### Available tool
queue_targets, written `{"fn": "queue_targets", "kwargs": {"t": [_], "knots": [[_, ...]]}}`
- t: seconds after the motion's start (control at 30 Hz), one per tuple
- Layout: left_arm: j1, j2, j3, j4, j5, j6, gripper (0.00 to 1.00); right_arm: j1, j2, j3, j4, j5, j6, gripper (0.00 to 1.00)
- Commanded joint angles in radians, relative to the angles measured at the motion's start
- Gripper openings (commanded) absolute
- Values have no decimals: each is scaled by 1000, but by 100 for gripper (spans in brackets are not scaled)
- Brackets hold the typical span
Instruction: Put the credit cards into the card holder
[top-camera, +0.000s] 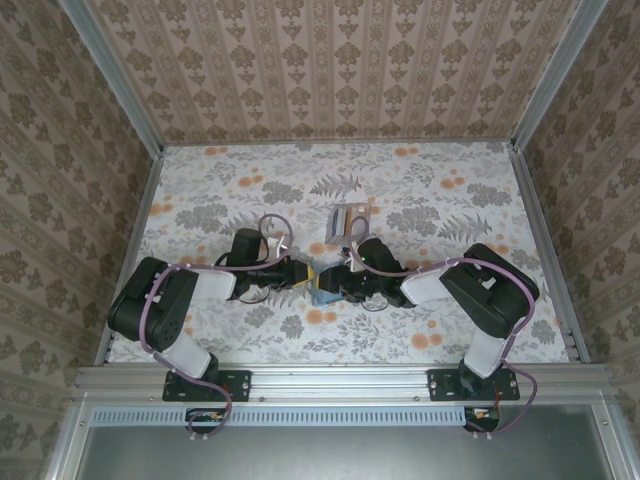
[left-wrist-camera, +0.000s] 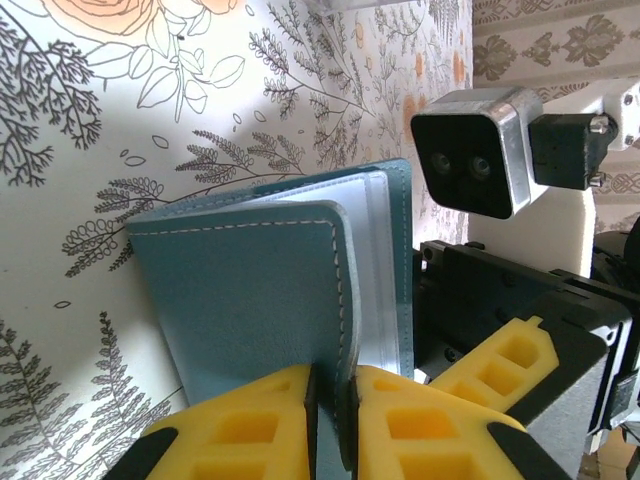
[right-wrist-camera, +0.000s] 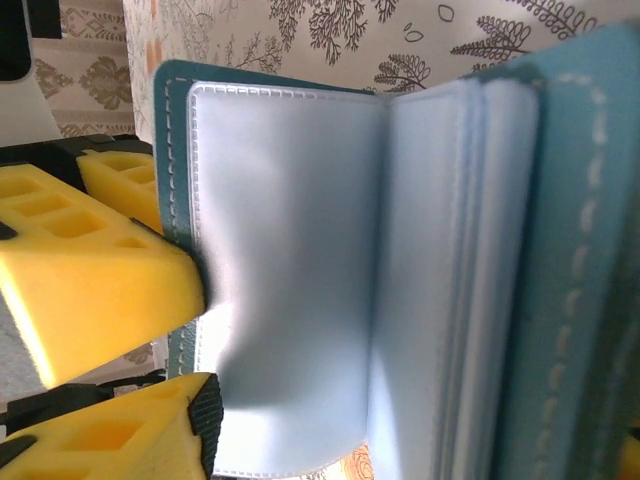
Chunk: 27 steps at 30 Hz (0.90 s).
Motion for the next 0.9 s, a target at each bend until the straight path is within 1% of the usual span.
{"fn": "queue_targets", "kwargs": {"t": [0.0,0.17,0.3,0.37,0.53,0.7,0.87], "knots": [[-2,33,-9,-42,-23,14,17,20,12,2,-27,-5,-21,63],[4,46,-7,-28,-6,7,17,28,22,24,-71,5,-39,64],[5,49,-9,-22,-4,10,19,37,33,41,-110,15,-54,63],[10,50,-15,-20,2,7,21,39,37,42,-109,19,-50,60],[22,43,-27,-12,-12,5,26,38,32,33,-109,36,-42,47],[30,35,-34,-24,-30,11,32,39,27,25,-86,36,-26,44],[34,35,-28,-56,-44,39,33,39,18,13,-68,48,-21,37]]}}
